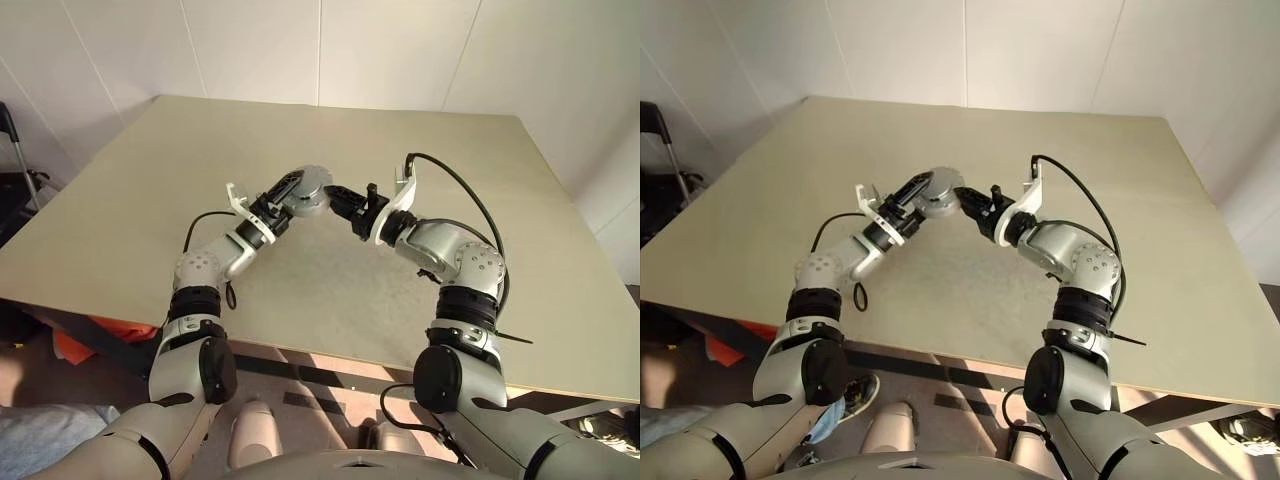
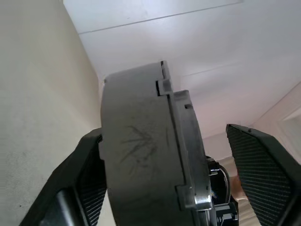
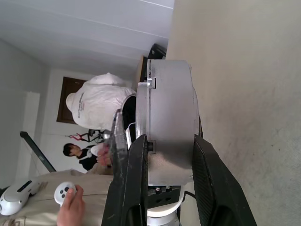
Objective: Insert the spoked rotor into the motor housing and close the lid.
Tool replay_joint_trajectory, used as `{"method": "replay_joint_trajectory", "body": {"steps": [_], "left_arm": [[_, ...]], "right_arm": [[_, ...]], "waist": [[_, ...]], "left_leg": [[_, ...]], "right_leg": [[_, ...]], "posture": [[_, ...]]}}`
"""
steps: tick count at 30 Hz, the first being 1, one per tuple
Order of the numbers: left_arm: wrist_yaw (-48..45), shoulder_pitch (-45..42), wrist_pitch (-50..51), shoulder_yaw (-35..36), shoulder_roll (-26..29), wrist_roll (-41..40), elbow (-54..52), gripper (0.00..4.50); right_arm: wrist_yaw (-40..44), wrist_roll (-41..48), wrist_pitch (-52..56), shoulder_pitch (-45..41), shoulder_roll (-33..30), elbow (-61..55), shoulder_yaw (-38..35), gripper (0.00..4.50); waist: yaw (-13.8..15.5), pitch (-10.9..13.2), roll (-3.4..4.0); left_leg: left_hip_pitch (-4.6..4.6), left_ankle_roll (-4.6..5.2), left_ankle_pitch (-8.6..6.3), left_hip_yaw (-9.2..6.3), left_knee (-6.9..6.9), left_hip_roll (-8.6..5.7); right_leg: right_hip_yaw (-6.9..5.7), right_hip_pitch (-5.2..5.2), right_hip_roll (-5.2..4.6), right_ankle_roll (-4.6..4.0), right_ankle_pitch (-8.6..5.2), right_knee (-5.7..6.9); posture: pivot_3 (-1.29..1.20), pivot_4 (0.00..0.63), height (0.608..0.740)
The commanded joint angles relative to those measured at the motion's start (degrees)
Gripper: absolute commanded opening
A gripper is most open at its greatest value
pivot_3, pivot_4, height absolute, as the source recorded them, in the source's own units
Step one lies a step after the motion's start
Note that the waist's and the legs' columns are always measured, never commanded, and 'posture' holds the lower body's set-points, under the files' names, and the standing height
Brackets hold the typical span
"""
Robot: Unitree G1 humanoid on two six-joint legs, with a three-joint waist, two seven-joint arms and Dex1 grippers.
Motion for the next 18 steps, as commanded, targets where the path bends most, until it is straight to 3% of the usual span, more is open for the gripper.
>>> {"method": "replay_joint_trajectory", "body": {"steps": [1, 2, 9, 15, 18], "left_arm": [[-0.8, -1.6, -1.7, 0.0, 0.3, -0.4, -1.2, 2.53], [-0.8, -1.5, -1.8, 0.0, 0.2, -0.5, -1.3, 2.30], [-0.4, -1.0, -1.8, -1.9, 0.4, 1.5, -1.0, 2.30], [0.2, -1.3, -5.8, -1.5, 1.1, 3.3, 0.4, 2.30], [1.9, -1.8, -11.0, 0.4, 2.5, 4.6, 1.5, 2.30]], "right_arm": [[0.4, 3.1, -1.2, -1.2, -0.6, -2.9, 0.6, 1.06], [0.4, 3.1, -1.3, -1.2, -0.7, -2.9, 0.9, 1.06], [2.8, 1.3, -3.6, -0.6, -1.4, -3.8, 2.9, 1.06], [3.2, -5.5, -8.8, 0.0, -3.6, -4.3, 6.5, 3.04], [4.0, -9.6, -12.1, 0.3, -5.2, -2.7, 7.7, 3.04]], "waist": [[0.0, 0.0, 0.00], [0.0, 0.0, 0.00], [0.0, 0.0, 0.00], [0.0, 0.0, 0.00], [0.0, 0.0, -0.01]], "left_leg": [[0.00, 0.00, 0.00, 0.00, 0.00, 0.00], [-0.01, 0.00, 0.00, 0.00, 0.00, 0.00], [-0.03, 0.00, 0.00, -0.01, 0.10, 0.00], [-0.09, 0.00, 0.00, -0.03, 0.22, 0.00], [-0.10, 0.00, 0.00, -0.04, 0.28, 0.00]], "right_leg": [[0.00, 0.00, 0.00, 0.00, 0.00, 0.00], [0.00, 0.00, 0.00, 0.00, 0.00, 0.00], [0.01, 0.00, -0.01, 0.03, 0.02, 0.03], [0.02, 0.02, -0.02, 0.08, 0.05, 0.04], [0.02, 0.02, -0.01, 0.10, 0.06, 0.06]], "posture": [[0.00, 0.000, 0.740], [0.00, 0.000, 0.740], [0.00, 0.000, 0.740], [0.00, 0.000, 0.740], [0.00, 0.000, 0.740]]}}
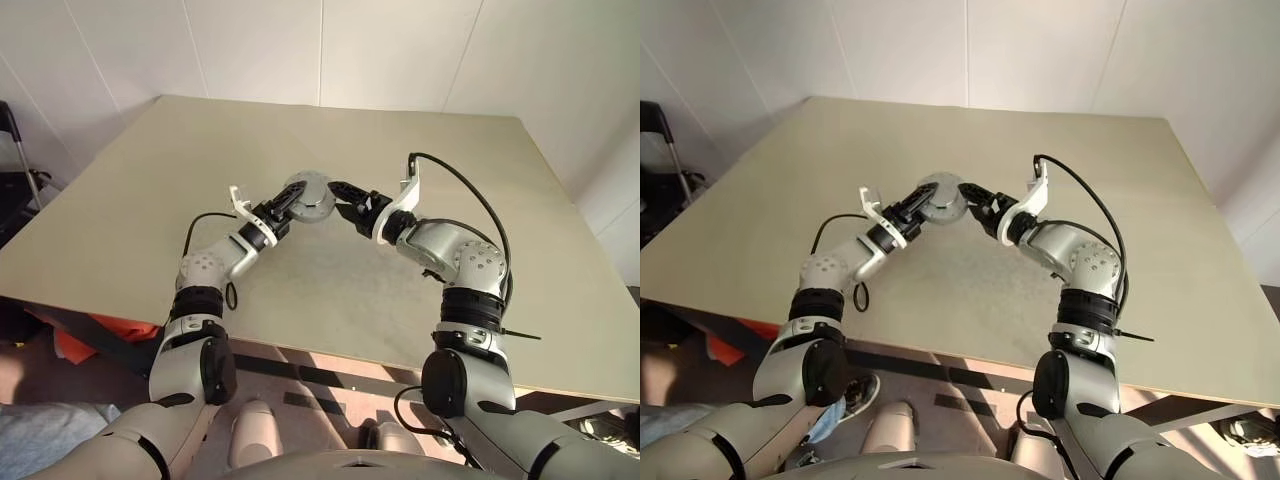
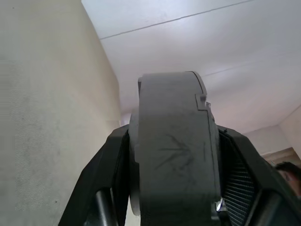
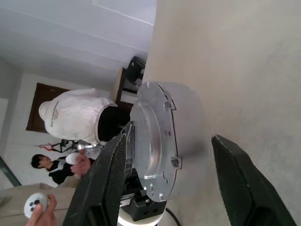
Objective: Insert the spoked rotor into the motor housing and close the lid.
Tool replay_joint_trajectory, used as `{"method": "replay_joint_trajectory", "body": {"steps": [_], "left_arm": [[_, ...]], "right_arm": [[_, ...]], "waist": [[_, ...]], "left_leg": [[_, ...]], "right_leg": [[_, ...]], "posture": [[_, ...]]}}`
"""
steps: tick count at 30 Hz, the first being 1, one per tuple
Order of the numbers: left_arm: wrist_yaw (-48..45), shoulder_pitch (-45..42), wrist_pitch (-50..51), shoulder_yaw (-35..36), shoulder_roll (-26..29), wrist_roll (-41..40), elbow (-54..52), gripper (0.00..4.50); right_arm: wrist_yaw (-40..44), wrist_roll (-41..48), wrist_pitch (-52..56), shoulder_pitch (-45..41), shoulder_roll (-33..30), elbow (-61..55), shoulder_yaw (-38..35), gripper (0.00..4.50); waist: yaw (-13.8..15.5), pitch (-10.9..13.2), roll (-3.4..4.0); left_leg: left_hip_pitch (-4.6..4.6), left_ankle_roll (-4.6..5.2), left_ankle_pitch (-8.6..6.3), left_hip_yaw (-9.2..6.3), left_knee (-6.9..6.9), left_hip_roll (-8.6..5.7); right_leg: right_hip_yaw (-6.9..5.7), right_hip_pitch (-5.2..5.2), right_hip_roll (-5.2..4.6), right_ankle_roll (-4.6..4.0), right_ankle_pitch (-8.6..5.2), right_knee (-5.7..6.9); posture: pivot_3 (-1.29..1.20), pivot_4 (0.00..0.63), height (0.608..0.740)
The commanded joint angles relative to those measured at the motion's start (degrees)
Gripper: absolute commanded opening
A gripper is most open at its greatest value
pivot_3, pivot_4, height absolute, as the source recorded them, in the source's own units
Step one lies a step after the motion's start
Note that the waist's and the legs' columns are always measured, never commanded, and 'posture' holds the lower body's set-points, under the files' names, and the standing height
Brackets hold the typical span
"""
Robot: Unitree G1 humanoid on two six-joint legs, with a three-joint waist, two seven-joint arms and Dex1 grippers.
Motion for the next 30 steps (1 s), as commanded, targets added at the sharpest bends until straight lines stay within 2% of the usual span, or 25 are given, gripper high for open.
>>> {"method": "replay_joint_trajectory", "body": {"steps": [1, 9, 17, 20, 24, 30], "left_arm": [[1.4, -2.1, -6.9, 3.1, 2.6, 0.2, -0.4, 2.30], [12.7, -0.9, -22.6, 7.2, 9.4, 6.8, 4.4, 2.30], [15.7, -0.2, -25.1, 6.9, 8.4, 8.9, 4.8, 2.30], [15.8, 0.2, -26.3, 5.8, 8.9, 10.4, 4.1, 3.04], [15.7, -0.7, -27.1, 5.7, 11.4, 11.3, 3.5, 4.33], [15.3, -3.3, -30.9, 5.7, 16.8, 13.5, 4.8, 4.33]], "right_arm": [[1.8, -3.5, -4.1, -1.0, -1.7, -0.6, 0.9, 3.04], [3.5, -6.7, -5.3, -1.7, -2.9, 2.7, 1.3, 3.04], [5.0, -7.8, -4.4, -2.6, -3.2, 2.8, 2.3, 3.04], [5.8, -8.2, -3.9, -2.5, -3.3, 3.2, 2.4, 3.08], [7.3, -9.4, -2.1, -2.5, -4.6, 4.8, 2.9, 3.08], [11.7, -11.4, -0.6, -4.0, -6.9, 8.1, 4.1, 3.08]], "waist": [[0.0, 0.0, 0.00], [0.0, 0.0, -0.07], [0.1, 0.1, -0.20], [0.0, 0.1, -0.21], [-0.1, 0.1, -0.22], [-0.1, 0.1, -0.22]], "left_leg": [[0.00, 0.00, 0.00, 0.00, 0.02, 0.00], [-0.02, 0.03, -0.02, -0.03, 0.17, 0.04], [-0.14, 0.05, -0.03, -0.13, 0.53, 0.03], [-0.08, 0.03, -0.02, -0.14, 0.60, 0.03], [-0.02, -0.03, 0.01, -0.13, 0.64, 0.03], [0.01, -0.03, 0.01, -0.13, 0.62, 0.05]], "right_leg": [[0.01, 0.01, 0.00, 0.01, 0.00, 0.01], [0.00, -0.02, 0.01, 0.01, 0.00, 0.18], [-0.02, -0.02, -0.06, -0.03, -0.06, 0.56], [0.00, -0.02, -0.08, -0.19, -0.16, 0.70], [0.02, -0.01, -0.09, -0.18, -0.15, 0.77], [0.01, -0.02, -0.07, -0.19, -0.16, 0.77]], "posture": [[0.00, 0.000, 0.740], [0.00, 0.000, 0.740], [0.00, 0.000, 0.740], [0.00, 0.000, 0.740], [0.00, 0.000, 0.740], [0.00, 0.000, 0.740]]}}
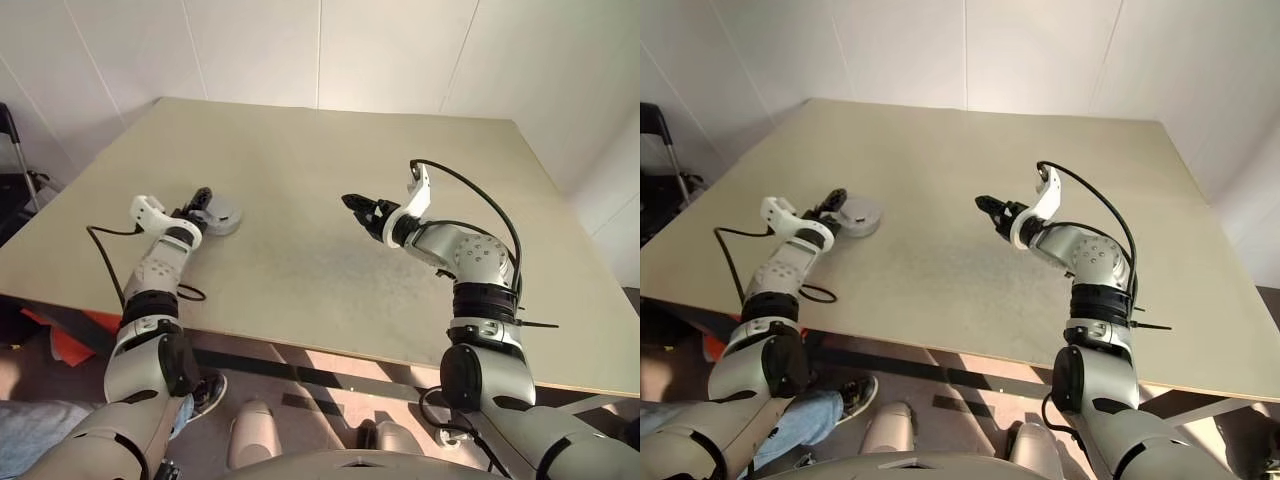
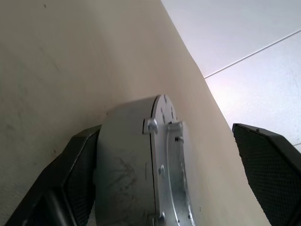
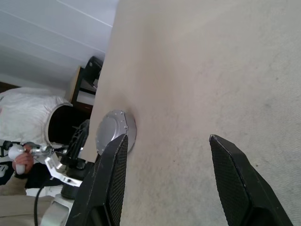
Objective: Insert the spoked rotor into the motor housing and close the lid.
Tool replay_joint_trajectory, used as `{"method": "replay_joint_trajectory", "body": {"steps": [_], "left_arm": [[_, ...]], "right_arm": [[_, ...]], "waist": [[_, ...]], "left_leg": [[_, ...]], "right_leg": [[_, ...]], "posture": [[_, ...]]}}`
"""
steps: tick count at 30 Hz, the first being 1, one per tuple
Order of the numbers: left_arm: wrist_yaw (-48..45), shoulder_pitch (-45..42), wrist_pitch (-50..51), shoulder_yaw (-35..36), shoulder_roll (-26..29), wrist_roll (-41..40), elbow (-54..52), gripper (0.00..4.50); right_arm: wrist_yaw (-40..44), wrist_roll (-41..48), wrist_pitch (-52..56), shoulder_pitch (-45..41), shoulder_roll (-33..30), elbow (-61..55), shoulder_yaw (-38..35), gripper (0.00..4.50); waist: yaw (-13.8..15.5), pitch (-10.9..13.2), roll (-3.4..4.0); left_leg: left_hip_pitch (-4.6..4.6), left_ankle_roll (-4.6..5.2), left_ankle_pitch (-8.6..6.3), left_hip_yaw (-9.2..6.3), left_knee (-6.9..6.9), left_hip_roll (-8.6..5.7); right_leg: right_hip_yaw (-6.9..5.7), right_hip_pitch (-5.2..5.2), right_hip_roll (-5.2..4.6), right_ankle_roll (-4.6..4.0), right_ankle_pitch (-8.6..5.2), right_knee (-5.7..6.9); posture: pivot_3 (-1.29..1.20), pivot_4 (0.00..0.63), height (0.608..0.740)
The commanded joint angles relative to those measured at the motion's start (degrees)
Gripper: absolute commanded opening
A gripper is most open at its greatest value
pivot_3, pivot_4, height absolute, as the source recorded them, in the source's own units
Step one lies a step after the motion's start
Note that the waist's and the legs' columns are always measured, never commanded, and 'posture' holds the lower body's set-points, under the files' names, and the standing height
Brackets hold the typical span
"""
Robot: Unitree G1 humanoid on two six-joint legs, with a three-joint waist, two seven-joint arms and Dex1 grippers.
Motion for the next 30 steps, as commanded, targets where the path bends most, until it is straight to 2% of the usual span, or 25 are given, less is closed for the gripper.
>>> {"method": "replay_joint_trajectory", "body": {"steps": [1, 5, 9, 11, 14, 17, 19, 24, 30], "left_arm": [[-1.0, -3.6, -3.9, -0.6, 3.5, 1.8, -2.0, 4.33], [-2.5, -4.0, -6.2, -3.1, 4.6, 4.5, -3.0, 4.33], [-10.2, -1.4, -6.5, -12.2, 2.1, 9.4, -10.6, 4.33], [-12.5, -0.2, -6.3, -15.4, 1.6, 11.1, -12.6, 4.33], [-20.9, 3.1, -5.2, -27.0, 0.5, 16.4, -18.6, 4.33], [-26.2, 5.4, -6.8, -36.0, 0.8, 22.4, -20.9, 4.33], [-28.3, 6.2, -8.0, -39.6, 0.7, 25.2, -21.2, 4.33], [-28.7, 6.1, -10.0, -41.1, -0.5, 27.7, -18.6, 4.33], [-26.9, 5.8, -10.2, -40.1, -2.3, 28.6, -17.8, 4.33]], "right_arm": [[3.8, -0.5, 0.6, -3.3, -1.1, 0.1, 1.0, 3.08], [7.6, -3.0, -1.2, -3.0, -1.8, -2.9, 4.0, 3.08], [16.2, -15.9, -14.7, 1.3, -7.6, -10.3, 13.7, 3.08], [18.7, -19.8, -19.1, 2.7, -9.4, -11.1, 16.3, 3.08], [25.8, -26.4, -24.1, 5.4, -18.2, -8.9, 18.9, 3.08], [30.7, -29.6, -27.7, 8.9, -23.6, -7.9, 19.5, 3.08], [33.0, -31.2, -29.4, 11.2, -25.6, -7.7, 19.7, 3.08], [34.3, -34.6, -32.2, 12.8, -25.8, -5.8, 19.3, 3.08], [34.3, -37.5, -34.0, 10.3, -23.6, -2.7, 20.0, 3.08]], "waist": [[0.0, 0.0, 0.00], [0.1, 0.0, -0.01], [0.8, 0.0, -0.07], [0.9, 0.0, -0.13], [0.8, -0.1, -0.14], [0.8, -0.1, -0.14], [0.2, -0.1, -0.14], [-1.7, 0.0, -0.07], [-1.7, -0.1, -0.04]], "left_leg": [[0.00, 0.00, 0.00, 0.00, 0.00, 0.00], [0.02, 0.00, 0.00, 0.00, -0.01, -0.01], [-0.15, 0.00, 0.00, 0.00, 0.11, -0.02], [-0.20, 0.02, -0.01, 0.00, 0.19, -0.06], [-0.15, 0.02, -0.01, 0.00, 0.20, -0.04], [-0.13, 0.06, -0.04, 0.03, 0.23, -0.10], [-0.04, 0.11, -0.06, 0.03, 0.21, -0.05], [0.08, 0.18, -0.09, 0.08, 0.19, 0.01], [0.15, 0.50, -0.23, 0.14, 0.31, 0.00]], "right_leg": [[0.00, 0.00, 0.00, 0.00, 0.00, 0.00], [0.00, 0.02, -0.01, -0.01, 0.00, -0.01], [-0.05, 0.04, -0.09, -0.01, 0.00, -0.02], [-0.07, 0.06, -0.16, -0.01, 0.00, -0.02], [-0.06, 0.07, -0.15, -0.01, 0.00, 0.01], [-0.02, 0.12, -0.20, -0.01, 0.00, -0.01], [-0.01, 0.13, -0.14, -0.02, -0.01, 0.00], [0.08, 0.04, -0.03, -0.11, 0.03, 0.06], [0.14, 0.07, -0.05, -0.19, 0.08, 0.09]], "posture": [[0.00, 0.000, 0.740], [0.00, 0.000, 0.740], [0.00, 0.000, 0.740], [0.00, 0.000, 0.740], [0.00, 0.000, 0.740], [0.00, 0.000, 0.740], [0.00, 0.000, 0.740], [0.00, 0.000, 0.740], [0.00, 0.000, 0.740]]}}
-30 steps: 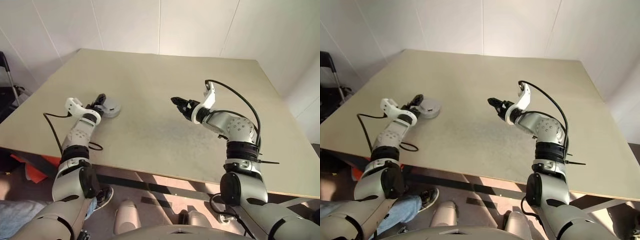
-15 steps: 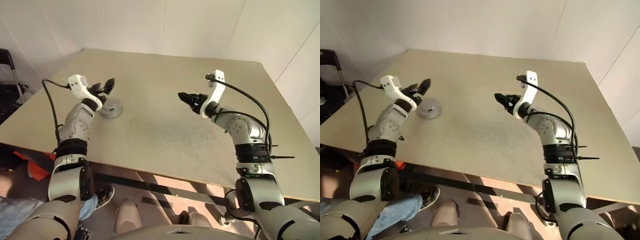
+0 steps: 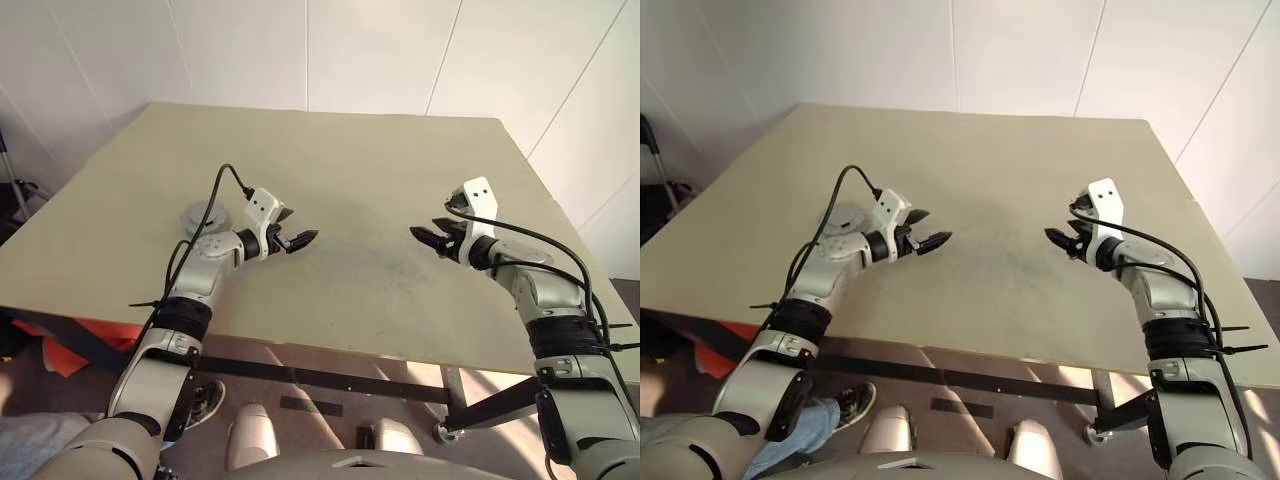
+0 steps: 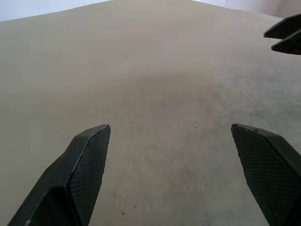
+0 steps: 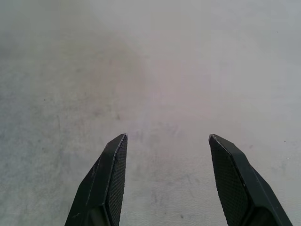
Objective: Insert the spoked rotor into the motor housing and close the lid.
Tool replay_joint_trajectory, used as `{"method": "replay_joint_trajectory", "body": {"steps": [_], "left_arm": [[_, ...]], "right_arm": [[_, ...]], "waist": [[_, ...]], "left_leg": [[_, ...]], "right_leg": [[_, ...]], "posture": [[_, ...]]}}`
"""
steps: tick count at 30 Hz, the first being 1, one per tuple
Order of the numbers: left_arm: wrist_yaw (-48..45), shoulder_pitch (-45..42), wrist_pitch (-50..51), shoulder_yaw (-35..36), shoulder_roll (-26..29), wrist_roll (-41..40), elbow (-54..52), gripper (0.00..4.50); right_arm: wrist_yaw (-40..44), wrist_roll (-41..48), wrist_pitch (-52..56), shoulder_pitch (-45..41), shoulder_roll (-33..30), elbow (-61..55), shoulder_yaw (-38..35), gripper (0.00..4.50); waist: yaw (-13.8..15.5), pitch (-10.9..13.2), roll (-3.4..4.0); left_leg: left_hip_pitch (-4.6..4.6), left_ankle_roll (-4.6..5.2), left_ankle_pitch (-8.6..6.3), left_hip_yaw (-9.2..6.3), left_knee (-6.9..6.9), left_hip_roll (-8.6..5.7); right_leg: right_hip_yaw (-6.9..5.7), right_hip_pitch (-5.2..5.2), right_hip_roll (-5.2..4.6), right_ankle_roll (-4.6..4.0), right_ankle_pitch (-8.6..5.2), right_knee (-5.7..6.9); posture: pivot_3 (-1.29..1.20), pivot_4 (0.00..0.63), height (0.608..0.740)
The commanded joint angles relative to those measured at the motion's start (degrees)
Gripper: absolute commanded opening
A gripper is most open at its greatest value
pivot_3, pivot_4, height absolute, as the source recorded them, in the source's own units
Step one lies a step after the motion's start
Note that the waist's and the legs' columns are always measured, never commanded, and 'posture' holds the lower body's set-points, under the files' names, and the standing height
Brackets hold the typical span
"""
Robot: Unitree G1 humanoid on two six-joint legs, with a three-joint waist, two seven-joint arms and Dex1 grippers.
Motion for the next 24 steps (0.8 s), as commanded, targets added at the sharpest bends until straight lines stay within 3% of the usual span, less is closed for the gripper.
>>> {"method": "replay_joint_trajectory", "body": {"steps": [1, 24], "left_arm": [[1.1, -1.0, -0.7, 1.4, -0.7, -0.1, -1.5, 4.33], [1.0, -0.5, -0.1, 1.0, -1.5, 1.8, -1.8, 4.33]], "right_arm": [[-0.1, -1.3, -1.9, -3.3, 1.2, 0.4, -0.1, 3.08], [0.6, -4.2, -2.6, -3.1, 2.7, 1.4, -1.2, 3.08]], "waist": [[0.1, 0.0, 0.00], [0.3, 0.0, 0.01]], "left_leg": [[-0.02, 0.03, -0.01, 0.00, 0.03, 0.00], [-0.03, 0.29, -0.12, 0.02, 0.09, 0.00]], "right_leg": [[0.00, 0.00, 0.00, -0.01, 0.01, 0.00], [0.01, 0.02, -0.01, -0.03, 0.01, -0.02]], "posture": [[0.00, 0.000, 0.740], [0.00, 0.000, 0.740]]}}
